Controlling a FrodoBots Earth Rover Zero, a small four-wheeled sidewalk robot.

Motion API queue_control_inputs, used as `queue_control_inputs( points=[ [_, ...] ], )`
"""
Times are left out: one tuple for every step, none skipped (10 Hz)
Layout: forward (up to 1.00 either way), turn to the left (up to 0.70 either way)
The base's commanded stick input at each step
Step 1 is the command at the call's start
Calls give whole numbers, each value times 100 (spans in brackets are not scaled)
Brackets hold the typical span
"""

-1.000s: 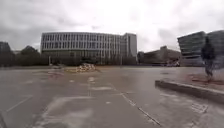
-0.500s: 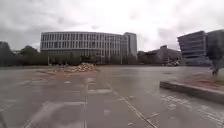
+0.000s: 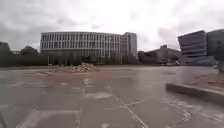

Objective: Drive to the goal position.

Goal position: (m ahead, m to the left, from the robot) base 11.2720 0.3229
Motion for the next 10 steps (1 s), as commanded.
queue_control_inputs(
  points=[
    [70, 0],
    [70, 0],
    [70, 0],
    [70, 0],
    [70, 0],
    [70, 0],
    [70, 0],
    [70, 0],
    [70, 0],
    [70, 0]
  ],
)
